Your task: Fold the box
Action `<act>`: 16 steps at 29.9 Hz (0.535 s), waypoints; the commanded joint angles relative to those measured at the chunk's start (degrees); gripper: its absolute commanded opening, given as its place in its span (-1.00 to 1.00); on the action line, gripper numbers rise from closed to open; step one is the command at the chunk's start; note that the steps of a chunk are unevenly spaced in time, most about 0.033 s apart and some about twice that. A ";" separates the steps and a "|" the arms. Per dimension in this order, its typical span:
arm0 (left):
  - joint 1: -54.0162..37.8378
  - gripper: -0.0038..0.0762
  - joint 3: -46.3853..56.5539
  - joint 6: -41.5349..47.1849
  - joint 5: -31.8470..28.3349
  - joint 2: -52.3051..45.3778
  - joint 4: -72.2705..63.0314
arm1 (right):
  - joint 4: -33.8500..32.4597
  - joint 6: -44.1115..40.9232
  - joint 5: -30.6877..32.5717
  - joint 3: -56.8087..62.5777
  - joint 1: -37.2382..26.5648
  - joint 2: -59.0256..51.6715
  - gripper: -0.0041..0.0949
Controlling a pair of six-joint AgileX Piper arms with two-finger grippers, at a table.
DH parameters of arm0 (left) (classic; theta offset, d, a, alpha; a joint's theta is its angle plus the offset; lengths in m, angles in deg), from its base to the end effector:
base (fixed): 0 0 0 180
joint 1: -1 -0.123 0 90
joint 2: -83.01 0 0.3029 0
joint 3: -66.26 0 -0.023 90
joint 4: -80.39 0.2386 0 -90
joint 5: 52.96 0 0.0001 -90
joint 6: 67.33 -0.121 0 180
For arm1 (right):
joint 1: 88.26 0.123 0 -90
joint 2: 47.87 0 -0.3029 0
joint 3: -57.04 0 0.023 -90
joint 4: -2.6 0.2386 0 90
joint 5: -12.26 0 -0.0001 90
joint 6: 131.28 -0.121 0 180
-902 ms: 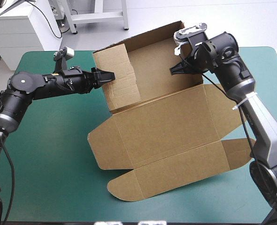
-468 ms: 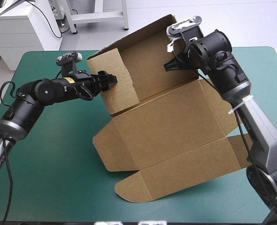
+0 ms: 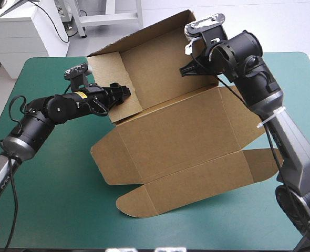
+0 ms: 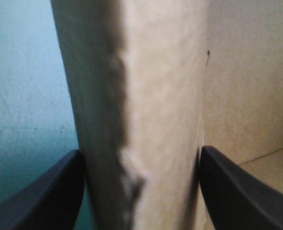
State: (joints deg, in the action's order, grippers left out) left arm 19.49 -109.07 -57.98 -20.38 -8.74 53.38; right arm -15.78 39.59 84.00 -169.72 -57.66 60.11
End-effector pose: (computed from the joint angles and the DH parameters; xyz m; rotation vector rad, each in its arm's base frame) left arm 0.3026 -0.1324 0.3733 -0.1227 2.2205 -0.7726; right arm 0.3431 0.1608 0.4687 -0.3857 2.2312 -0.0393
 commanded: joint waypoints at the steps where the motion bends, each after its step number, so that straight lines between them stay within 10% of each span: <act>1: 0.51 0.24 -1.54 0.22 -4.80 -2.13 -3.25 | -0.93 -0.64 -0.41 -2.19 0.04 -3.01 -0.96; 8: 0.51 -0.08 -1.54 -2.19 -5.20 -2.13 -4.32 | -0.93 -0.54 -0.41 -2.19 0.04 -3.01 -0.96; 12: 0.51 -0.91 -1.54 -5.77 -4.23 -2.13 -0.66 | -0.93 -0.40 -0.41 -2.19 0.04 -3.01 -0.96; 16: 0.51 -0.92 -2.87 -5.51 -4.80 -1.90 0.54 | -0.93 -0.17 -0.41 -1.60 0.04 -2.90 -0.96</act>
State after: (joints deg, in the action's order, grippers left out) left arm 19.39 -108.79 -61.82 -22.08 -8.44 56.48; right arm -17.04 39.52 83.95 -169.88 -57.68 59.78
